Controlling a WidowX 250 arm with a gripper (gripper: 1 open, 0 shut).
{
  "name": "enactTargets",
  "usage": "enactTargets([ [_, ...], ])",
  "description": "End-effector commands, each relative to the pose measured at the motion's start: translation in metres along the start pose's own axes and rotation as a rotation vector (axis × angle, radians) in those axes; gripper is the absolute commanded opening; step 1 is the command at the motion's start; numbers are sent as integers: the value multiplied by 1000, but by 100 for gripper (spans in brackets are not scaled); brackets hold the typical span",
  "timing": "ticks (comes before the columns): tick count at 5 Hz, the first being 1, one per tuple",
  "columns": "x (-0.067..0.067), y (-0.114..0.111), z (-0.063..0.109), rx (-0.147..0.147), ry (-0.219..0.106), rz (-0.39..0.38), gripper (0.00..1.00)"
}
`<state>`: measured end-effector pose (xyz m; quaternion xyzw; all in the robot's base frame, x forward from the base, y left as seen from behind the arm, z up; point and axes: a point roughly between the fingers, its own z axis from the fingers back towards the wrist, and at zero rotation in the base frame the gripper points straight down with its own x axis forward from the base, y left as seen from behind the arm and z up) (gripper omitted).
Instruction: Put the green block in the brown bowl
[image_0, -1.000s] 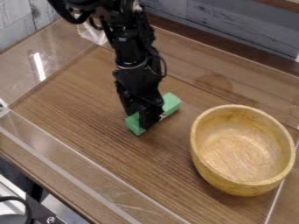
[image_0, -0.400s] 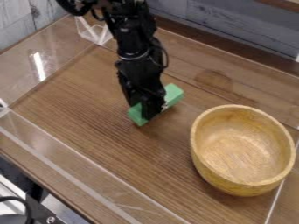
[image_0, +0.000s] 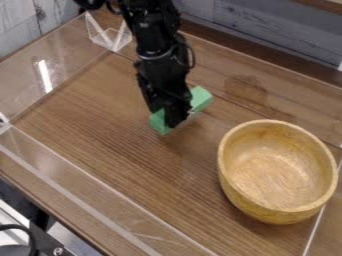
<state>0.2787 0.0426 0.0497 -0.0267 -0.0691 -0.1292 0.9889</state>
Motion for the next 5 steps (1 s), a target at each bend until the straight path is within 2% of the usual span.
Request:
enactTargets([
  [1, 18, 11, 8, 29, -62, 5, 0],
  [3, 34, 20, 8, 39, -99, 8, 0],
  [5, 38, 25, 5, 40, -115, 19, 0],
])
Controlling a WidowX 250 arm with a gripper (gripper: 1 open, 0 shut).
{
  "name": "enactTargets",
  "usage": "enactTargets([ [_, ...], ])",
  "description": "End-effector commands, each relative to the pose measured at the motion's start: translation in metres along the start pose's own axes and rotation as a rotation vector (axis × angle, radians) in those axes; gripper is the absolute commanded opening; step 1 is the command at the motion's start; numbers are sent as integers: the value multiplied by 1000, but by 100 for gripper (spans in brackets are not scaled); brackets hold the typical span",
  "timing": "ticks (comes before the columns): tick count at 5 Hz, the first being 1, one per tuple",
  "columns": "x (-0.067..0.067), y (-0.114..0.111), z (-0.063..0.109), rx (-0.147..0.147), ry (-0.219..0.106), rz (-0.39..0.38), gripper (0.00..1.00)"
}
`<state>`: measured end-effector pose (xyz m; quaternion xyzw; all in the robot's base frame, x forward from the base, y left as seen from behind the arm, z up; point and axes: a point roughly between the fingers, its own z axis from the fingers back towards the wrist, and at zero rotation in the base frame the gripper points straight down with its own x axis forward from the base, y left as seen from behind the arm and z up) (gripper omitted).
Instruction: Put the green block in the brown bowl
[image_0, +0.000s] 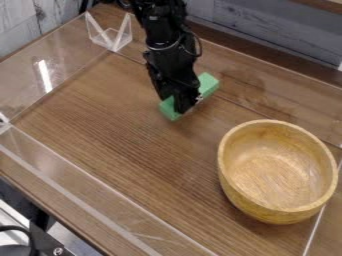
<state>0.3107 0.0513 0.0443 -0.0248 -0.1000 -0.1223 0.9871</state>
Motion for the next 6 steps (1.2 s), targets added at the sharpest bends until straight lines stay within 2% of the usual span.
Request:
enactTargets([
  [1, 12, 11, 13, 26, -57, 15, 0],
  [4, 12, 15, 18, 16, -60, 44, 0],
  [6, 14, 29, 29, 43, -60, 95, 0],
])
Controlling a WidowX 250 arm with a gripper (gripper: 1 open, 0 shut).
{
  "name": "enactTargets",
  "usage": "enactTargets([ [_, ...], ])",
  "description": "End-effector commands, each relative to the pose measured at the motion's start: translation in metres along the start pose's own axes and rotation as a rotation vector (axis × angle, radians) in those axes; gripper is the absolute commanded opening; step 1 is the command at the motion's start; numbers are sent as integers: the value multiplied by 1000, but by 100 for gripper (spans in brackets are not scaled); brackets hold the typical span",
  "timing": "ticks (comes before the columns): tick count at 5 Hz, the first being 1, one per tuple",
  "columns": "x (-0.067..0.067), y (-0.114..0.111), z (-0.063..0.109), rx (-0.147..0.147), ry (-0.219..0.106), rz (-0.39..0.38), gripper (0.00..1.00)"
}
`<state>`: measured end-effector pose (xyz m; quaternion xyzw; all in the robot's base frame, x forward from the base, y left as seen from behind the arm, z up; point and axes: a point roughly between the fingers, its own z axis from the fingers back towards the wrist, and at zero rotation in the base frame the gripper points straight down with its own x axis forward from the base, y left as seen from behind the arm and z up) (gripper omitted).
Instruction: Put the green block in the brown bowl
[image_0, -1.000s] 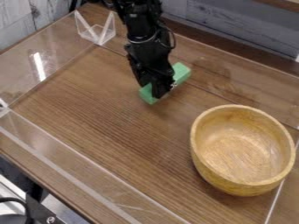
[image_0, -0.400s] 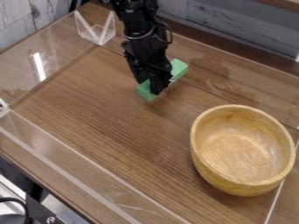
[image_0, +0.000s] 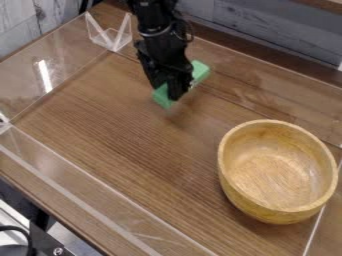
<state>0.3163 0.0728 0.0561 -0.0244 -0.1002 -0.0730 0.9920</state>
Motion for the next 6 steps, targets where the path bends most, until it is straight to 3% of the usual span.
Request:
enactTargets([
  [1, 15, 17, 23, 45, -65, 35, 0],
  [6, 11, 84, 54, 109, -96, 148, 0],
])
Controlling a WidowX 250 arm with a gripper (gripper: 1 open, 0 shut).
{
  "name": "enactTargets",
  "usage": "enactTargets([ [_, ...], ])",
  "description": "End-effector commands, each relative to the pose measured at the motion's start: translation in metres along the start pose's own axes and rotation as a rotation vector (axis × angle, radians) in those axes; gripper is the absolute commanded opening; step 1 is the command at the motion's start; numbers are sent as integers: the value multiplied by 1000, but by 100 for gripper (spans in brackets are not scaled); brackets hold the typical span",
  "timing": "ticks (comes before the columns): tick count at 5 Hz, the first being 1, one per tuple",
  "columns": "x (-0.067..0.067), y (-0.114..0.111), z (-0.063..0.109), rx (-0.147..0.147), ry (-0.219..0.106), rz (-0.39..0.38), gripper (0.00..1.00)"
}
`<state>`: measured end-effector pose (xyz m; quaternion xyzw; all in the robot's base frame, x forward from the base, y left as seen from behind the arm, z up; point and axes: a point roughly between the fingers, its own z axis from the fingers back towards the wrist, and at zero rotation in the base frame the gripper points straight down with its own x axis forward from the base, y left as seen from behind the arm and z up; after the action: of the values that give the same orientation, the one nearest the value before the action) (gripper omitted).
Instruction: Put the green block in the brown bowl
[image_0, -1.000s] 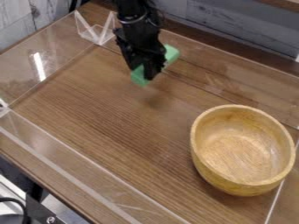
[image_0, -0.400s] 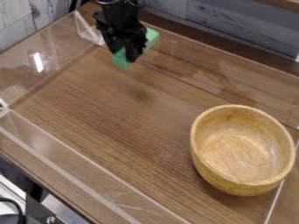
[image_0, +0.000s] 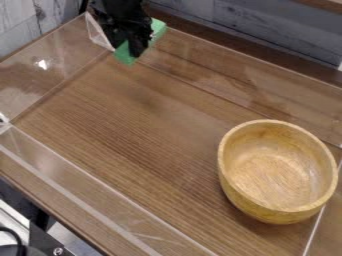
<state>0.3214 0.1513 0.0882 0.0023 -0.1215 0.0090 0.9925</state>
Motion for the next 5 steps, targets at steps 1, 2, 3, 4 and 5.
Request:
enactTargets([
  [1, 14, 12, 17, 36, -65, -5, 0],
  [2, 18, 20, 12, 39, -69, -3, 0],
  [3, 21, 27, 5, 44, -71, -1, 0],
  [4, 22, 30, 1, 43, -71, -1, 0],
  [5, 22, 33, -2, 42, -68, -3, 0],
])
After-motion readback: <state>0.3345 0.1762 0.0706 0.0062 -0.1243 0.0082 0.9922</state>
